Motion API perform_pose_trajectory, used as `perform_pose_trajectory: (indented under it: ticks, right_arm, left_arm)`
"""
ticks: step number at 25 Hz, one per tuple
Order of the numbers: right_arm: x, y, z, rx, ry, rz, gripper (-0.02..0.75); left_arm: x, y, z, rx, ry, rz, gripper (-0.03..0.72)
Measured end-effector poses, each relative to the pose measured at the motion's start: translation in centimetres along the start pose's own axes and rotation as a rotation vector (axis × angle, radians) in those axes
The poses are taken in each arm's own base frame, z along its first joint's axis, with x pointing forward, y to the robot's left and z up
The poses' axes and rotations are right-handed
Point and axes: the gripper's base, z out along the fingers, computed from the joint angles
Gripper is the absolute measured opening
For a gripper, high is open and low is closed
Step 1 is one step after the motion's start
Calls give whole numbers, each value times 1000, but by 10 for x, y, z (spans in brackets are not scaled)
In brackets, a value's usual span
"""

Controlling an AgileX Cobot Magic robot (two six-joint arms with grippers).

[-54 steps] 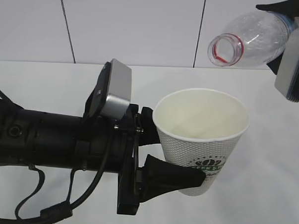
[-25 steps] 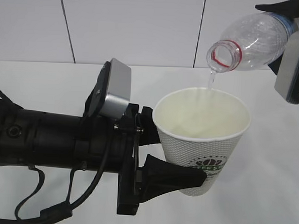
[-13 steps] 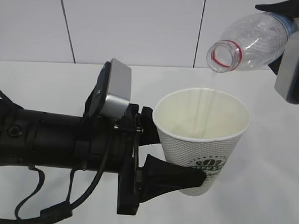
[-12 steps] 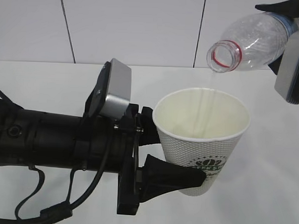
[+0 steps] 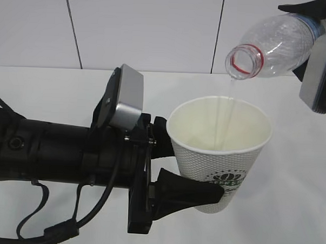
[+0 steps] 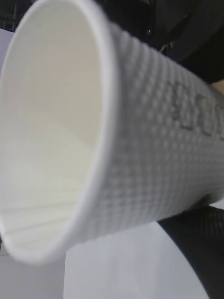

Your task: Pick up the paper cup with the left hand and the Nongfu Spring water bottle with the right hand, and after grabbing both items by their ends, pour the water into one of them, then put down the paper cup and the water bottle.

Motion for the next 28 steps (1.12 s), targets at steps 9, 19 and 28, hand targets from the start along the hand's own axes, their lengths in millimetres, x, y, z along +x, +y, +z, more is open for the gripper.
perform_pose_trajectory:
  ticks: [9,19,28]
  right_arm:
    - [0,0,0,0,0,0,484]
    - [0,0,0,0,0,0,484]
    - [0,0,0,0,0,-2,484]
  left_arm:
    - [2,2,0,-20,27,0,520]
    - [3,4,0,-46,32,-13,519]
    - [4,5,0,-55,42,-14,519]
